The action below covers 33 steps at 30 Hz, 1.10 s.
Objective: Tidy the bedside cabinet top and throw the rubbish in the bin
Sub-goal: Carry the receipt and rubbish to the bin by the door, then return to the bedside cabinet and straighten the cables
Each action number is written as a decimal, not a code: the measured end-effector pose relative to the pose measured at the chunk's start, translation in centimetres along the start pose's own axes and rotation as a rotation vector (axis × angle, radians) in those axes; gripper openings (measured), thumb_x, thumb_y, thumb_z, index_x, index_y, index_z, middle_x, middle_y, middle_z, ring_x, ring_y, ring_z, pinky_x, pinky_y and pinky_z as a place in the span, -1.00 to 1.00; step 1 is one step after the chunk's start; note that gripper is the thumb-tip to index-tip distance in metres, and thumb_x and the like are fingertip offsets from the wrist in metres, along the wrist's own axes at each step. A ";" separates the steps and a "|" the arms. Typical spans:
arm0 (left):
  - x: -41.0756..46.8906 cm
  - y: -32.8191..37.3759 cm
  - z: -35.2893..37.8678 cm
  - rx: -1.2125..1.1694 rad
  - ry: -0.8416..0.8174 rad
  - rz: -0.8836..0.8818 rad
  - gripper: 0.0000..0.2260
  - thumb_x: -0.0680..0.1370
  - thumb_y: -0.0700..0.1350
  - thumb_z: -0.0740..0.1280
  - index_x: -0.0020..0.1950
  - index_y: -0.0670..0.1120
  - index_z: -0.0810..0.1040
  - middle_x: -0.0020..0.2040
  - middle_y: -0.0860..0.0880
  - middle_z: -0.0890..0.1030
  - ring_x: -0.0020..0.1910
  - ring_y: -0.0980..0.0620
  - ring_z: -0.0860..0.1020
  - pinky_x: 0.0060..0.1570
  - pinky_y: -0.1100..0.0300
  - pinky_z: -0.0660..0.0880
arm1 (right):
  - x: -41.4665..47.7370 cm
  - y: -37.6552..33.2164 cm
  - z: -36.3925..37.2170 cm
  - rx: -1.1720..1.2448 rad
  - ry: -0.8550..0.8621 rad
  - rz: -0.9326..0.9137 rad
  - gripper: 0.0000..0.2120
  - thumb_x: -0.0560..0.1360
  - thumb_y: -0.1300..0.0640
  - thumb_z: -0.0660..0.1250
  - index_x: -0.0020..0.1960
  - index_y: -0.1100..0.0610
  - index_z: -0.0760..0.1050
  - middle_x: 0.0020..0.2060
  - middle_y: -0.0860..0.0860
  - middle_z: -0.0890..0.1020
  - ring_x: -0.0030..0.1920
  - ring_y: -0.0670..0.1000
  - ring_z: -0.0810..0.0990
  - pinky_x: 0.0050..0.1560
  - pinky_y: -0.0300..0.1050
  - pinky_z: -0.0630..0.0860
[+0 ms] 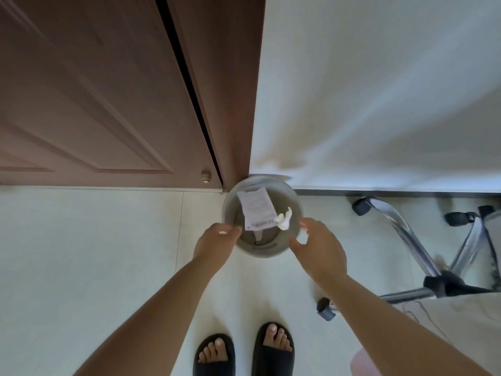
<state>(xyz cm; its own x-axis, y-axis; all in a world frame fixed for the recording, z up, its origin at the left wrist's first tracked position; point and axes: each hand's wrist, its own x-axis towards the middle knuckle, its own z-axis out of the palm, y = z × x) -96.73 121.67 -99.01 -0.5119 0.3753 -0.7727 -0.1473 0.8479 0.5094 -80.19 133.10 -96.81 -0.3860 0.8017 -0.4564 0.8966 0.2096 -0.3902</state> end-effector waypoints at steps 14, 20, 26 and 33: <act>-22.4 12.8 -12.8 0.602 0.223 0.256 -0.53 0.54 0.14 0.17 0.42 0.03 0.28 0.39 0.05 0.41 0.28 0.01 0.45 0.19 0.16 0.40 | -11.8 -7.2 -20.8 -0.067 0.039 -0.153 -0.49 0.54 -0.16 0.13 0.44 -0.02 0.20 0.41 -0.09 0.35 0.28 -0.06 0.45 0.26 -0.15 0.37; -33.4 24.7 -19.2 0.794 0.453 0.670 -0.44 0.48 0.26 0.04 0.44 0.06 0.28 0.38 0.09 0.42 0.30 0.04 0.42 0.22 0.14 0.37 | -16.8 -13.2 -34.5 -0.051 0.362 -0.236 -0.42 0.44 -0.18 0.14 0.39 0.06 0.35 0.33 0.03 0.48 0.32 0.08 0.47 0.20 0.06 0.46; -41.6 33.1 -23.4 0.825 0.594 0.980 -0.47 0.52 0.23 0.03 0.41 0.02 0.34 0.36 0.07 0.45 0.29 0.02 0.45 0.21 0.07 0.42 | -23.5 -17.5 -45.4 -0.089 0.636 -0.270 -0.31 0.45 -0.26 -0.09 0.45 0.07 0.25 0.41 -0.01 0.39 0.42 0.05 0.33 0.32 0.04 0.33; -51.6 38.0 -24.5 0.706 0.639 1.364 -0.51 0.52 0.13 0.13 0.33 -0.13 0.45 0.29 -0.08 0.54 0.27 -0.07 0.49 0.21 0.04 0.43 | -32.9 -18.5 -52.9 -0.099 0.849 -0.177 -0.39 0.52 -0.22 0.00 0.46 0.10 0.20 0.44 0.03 0.33 0.45 0.06 0.25 0.39 0.05 0.23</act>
<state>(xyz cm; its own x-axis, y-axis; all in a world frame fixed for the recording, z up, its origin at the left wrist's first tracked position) -96.70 125.35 -30.52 -0.2022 0.8813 0.4271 0.9654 0.1062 0.2381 -72.61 132.42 -32.28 -0.2645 0.8907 0.3697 0.8687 0.3866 -0.3097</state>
